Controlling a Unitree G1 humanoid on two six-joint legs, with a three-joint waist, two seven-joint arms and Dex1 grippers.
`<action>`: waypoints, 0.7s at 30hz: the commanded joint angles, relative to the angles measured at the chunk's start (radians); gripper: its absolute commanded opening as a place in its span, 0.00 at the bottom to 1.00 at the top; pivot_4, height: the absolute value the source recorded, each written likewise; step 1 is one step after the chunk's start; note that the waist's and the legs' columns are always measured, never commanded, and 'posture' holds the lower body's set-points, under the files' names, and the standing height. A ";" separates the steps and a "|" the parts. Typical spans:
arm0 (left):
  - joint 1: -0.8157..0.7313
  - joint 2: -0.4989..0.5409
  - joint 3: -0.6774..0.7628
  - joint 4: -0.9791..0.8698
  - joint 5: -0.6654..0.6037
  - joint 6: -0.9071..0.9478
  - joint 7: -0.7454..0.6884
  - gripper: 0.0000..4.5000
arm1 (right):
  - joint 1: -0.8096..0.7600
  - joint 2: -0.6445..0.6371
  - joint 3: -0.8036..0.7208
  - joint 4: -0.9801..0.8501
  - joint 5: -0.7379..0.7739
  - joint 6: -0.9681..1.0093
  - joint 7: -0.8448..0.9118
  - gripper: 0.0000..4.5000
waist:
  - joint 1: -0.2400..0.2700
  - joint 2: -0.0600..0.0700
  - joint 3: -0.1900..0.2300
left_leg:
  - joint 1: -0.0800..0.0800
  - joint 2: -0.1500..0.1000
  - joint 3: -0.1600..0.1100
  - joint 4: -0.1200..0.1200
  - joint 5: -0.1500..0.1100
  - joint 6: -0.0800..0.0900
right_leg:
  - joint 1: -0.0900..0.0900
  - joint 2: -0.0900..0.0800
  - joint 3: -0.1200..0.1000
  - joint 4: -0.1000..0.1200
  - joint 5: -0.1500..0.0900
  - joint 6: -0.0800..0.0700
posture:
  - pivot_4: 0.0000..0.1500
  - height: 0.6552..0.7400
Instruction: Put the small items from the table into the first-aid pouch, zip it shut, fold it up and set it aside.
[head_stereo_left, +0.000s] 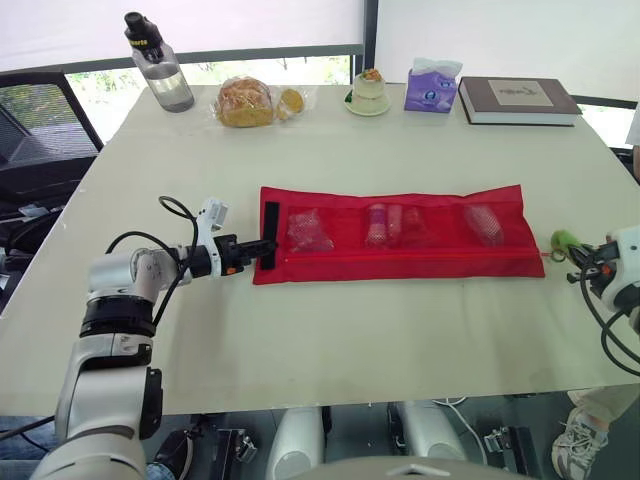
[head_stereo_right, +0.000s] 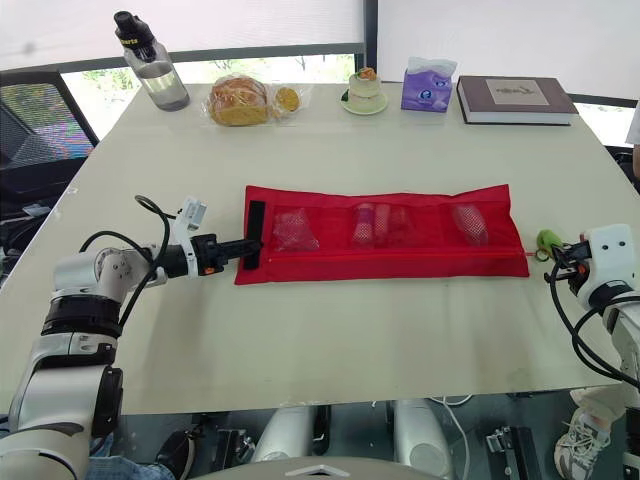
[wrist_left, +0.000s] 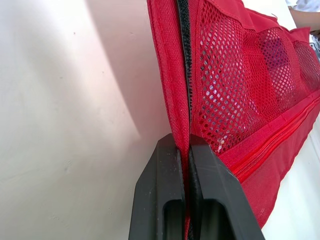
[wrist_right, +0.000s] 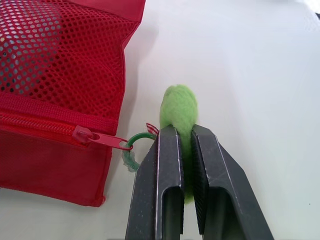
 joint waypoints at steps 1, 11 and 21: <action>0.031 0.060 0.063 0.017 0.045 0.010 0.078 0.00 | 0.000 -0.022 -0.079 0.015 -0.039 0.012 -0.076 0.17 | 0.000 0.000 0.000 | 0.000 0.000 0.000 0.000 0.000 0.000 | 0.000 0.000 0.000 0.000 0.000 0.000 | 1.00 1.00; 0.034 0.078 0.087 -0.003 0.038 0.041 0.091 0.00 | 0.115 0.006 -0.141 -0.094 0.019 0.029 -0.035 0.99 | 0.000 0.000 0.000 | 0.001 0.002 0.001 -0.001 0.000 0.000 | -0.001 0.002 0.001 0.000 0.000 0.000 | 1.00 1.00; 0.041 0.096 0.102 -0.055 0.029 -0.019 0.020 0.85 | 0.169 0.184 -0.189 -0.398 0.433 0.302 -0.036 1.00 | 0.003 0.000 0.000 | 0.001 0.004 0.002 -0.001 0.000 0.000 | -0.001 0.002 0.001 0.000 0.000 0.000 | 1.00 1.00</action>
